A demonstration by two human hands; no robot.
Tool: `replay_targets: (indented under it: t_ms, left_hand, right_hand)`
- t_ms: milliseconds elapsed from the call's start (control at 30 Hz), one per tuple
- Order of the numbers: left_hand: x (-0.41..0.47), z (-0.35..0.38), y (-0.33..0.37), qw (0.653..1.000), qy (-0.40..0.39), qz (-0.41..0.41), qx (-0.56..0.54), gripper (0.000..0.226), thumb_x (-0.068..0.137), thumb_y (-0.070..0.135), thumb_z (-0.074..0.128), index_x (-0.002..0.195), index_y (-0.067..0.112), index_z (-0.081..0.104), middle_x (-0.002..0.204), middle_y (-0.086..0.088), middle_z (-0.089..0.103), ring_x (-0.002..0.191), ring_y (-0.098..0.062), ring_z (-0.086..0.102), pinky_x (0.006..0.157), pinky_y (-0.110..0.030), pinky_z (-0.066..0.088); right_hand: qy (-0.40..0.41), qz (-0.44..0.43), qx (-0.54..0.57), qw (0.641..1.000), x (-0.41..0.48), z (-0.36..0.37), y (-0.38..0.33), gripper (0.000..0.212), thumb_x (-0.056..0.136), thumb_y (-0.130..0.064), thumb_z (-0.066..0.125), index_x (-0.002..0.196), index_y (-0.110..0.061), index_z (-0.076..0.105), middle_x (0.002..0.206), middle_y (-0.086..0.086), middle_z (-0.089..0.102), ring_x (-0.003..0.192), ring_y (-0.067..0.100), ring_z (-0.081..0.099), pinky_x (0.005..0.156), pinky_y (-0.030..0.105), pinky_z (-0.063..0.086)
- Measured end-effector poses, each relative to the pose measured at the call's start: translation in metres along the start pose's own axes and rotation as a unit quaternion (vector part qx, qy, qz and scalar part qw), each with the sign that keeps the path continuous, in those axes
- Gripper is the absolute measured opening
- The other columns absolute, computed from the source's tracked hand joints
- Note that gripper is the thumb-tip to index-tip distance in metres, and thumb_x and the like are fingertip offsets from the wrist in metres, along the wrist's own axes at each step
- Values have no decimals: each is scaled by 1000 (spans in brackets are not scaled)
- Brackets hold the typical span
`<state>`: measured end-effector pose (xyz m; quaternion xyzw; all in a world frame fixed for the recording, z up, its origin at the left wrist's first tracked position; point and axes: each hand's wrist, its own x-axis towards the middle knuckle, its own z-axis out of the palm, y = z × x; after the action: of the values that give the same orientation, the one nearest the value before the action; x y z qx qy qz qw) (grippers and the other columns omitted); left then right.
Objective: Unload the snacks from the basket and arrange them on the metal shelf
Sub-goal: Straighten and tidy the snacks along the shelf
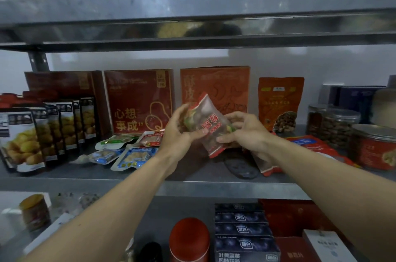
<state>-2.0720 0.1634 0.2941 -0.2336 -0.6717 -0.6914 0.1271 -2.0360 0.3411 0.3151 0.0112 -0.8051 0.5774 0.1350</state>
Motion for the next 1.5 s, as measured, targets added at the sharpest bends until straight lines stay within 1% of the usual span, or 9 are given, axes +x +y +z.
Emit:
replay_targets:
  t_ms: [100,267,467,600,867,1033,1133,1400,1500]
  left_hand:
    - [4,-12,8,998,1,-1,59,103,64,7,88,145,43,34,123,7,53,109,-4,54,91,-30,52]
    - [8,-24,20,988,-85,-22,128,76,64,9,88,131,22,56,94,-4,70,81,-8,66,78,-26,57]
    - [7,-17,11,989,-115,-59,75,65,79,4,76,132,31,50,97,-20,71,91,-28,72,92,-50,54]
    - [10,-18,1,998,-42,-35,37,80,79,2,74,142,38,39,76,5,72,85,-15,72,87,-41,56]
    - [9,-21,-7,995,-77,-34,46,53,88,1,65,130,33,58,121,12,59,100,5,61,82,-22,56]
    - [9,-26,-16,992,-84,-83,46,49,83,-6,67,119,28,67,120,-3,63,105,-17,65,85,-28,57]
    - [8,-28,-19,989,-72,-112,65,46,85,-7,62,118,24,67,124,1,61,103,-9,63,86,-24,54]
    - [-2,-32,-28,974,-92,-155,138,51,89,-6,49,134,16,54,132,1,54,79,-6,64,62,-13,50]
    - [-3,-32,-30,964,-117,-134,200,54,90,1,48,141,21,49,138,5,52,107,-9,59,84,-14,47]
  right_hand:
    - [0,-10,1,1000,2,-5,-12,67,61,10,85,119,-11,61,102,7,72,94,19,71,83,34,59]
    - [-6,-13,20,1000,5,-9,-28,62,69,-1,85,122,-23,60,103,3,69,91,19,70,74,34,61]
    - [55,-24,86,994,13,5,-25,66,72,-12,85,129,-19,51,95,-6,62,84,12,67,60,28,59]
    - [-8,35,58,998,15,12,-13,77,69,-16,87,132,-17,44,113,3,68,96,19,69,79,35,58]
    - [-28,41,69,996,24,29,3,47,75,1,80,115,-12,59,107,10,73,99,23,70,92,41,55]
    - [-62,61,44,995,23,35,13,32,81,-8,79,108,-15,63,98,4,75,97,20,70,96,44,52]
    - [-77,62,27,995,18,39,16,21,82,-15,79,83,-22,59,88,-4,72,90,12,68,77,30,55]
    - [-86,73,-85,990,8,54,25,34,76,-34,83,97,-9,73,93,5,74,81,15,64,66,26,51]
    - [-79,70,-101,989,5,56,25,30,76,-34,83,94,-11,74,84,0,73,75,11,62,63,22,46]
